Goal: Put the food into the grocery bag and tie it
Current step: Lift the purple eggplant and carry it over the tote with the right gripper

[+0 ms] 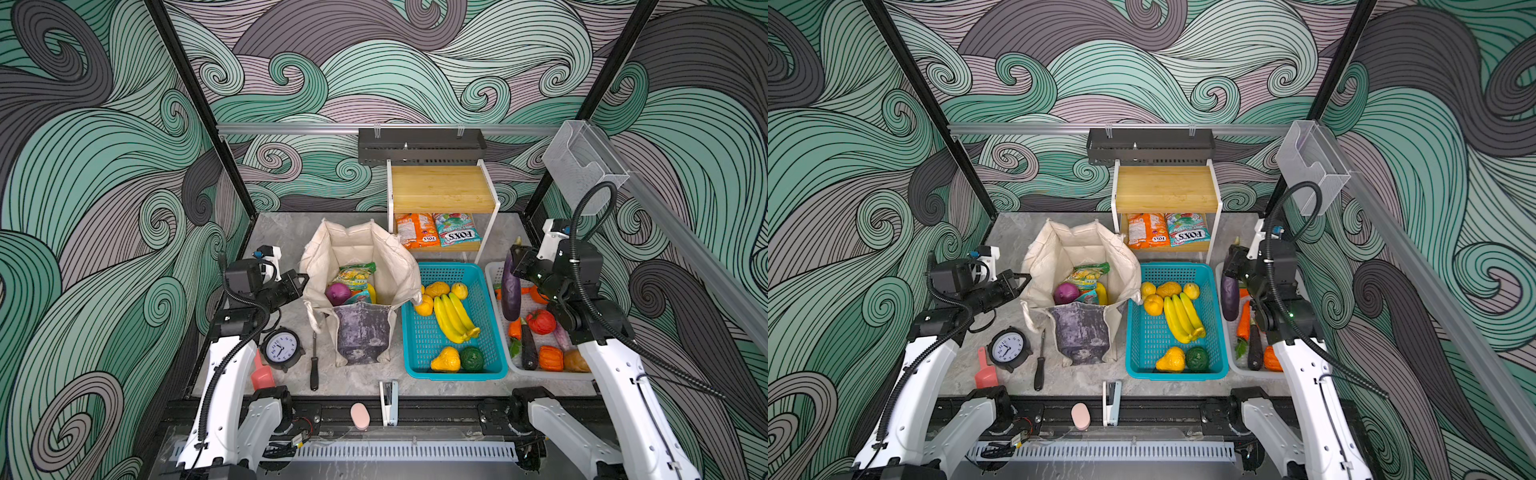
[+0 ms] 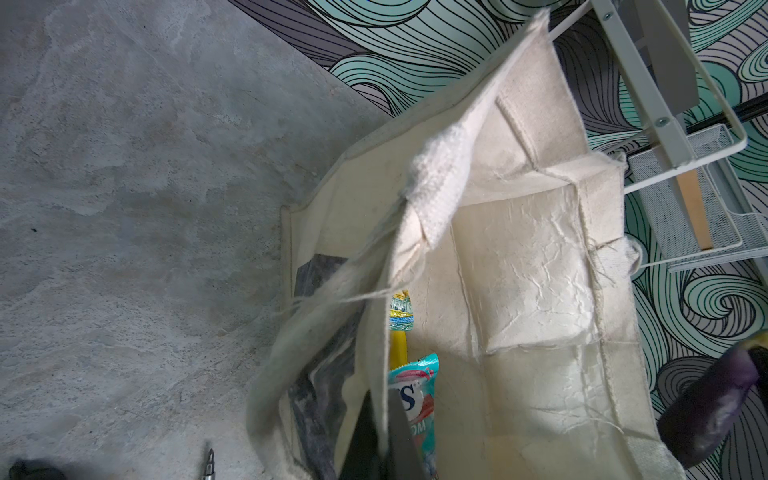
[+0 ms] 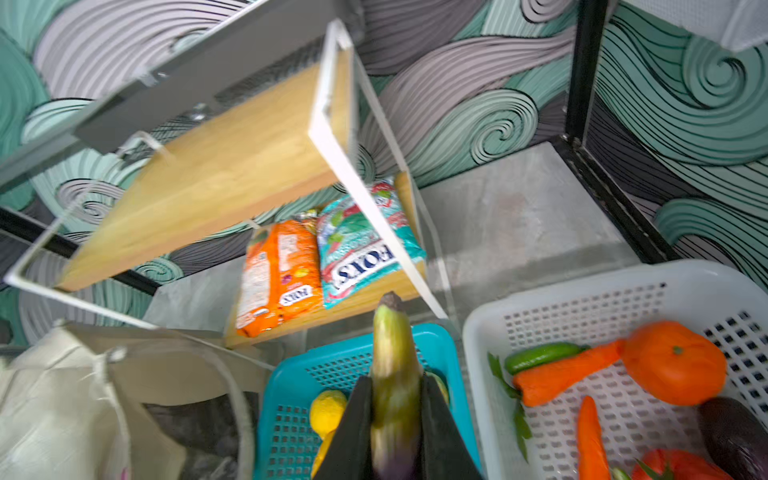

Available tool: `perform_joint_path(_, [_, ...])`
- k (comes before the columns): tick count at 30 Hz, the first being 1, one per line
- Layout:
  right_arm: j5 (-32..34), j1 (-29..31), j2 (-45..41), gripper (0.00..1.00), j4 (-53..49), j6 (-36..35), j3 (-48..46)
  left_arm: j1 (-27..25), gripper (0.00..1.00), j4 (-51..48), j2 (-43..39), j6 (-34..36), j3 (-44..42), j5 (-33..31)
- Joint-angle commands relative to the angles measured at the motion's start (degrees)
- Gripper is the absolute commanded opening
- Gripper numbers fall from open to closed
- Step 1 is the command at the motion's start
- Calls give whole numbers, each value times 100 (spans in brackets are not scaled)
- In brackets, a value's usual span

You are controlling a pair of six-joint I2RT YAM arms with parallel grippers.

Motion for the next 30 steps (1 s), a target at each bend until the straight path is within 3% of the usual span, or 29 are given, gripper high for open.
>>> perform_joint_path(1, [450, 663, 264, 18, -36, 98, 552, 16, 0, -6, -70, 25, 38, 17])
perform_joint_path(8, [1458, 2517, 1326, 18, 104, -216, 1978, 9, 0, 71, -95, -9, 24, 138])
perform_joint_path(14, [1869, 3763, 2636, 18, 441, -613, 3092, 5, 0, 263, -75, -63, -53, 384])
perform_joint_path(22, [1956, 4640, 4169, 18, 449, -850, 4439, 9, 0, 271, -58, -72, -64, 418])
perform_joint_path(30, [1974, 4880, 5197, 18, 309, -676, 4786, 9, 0, 274, -112, -45, -65, 390])
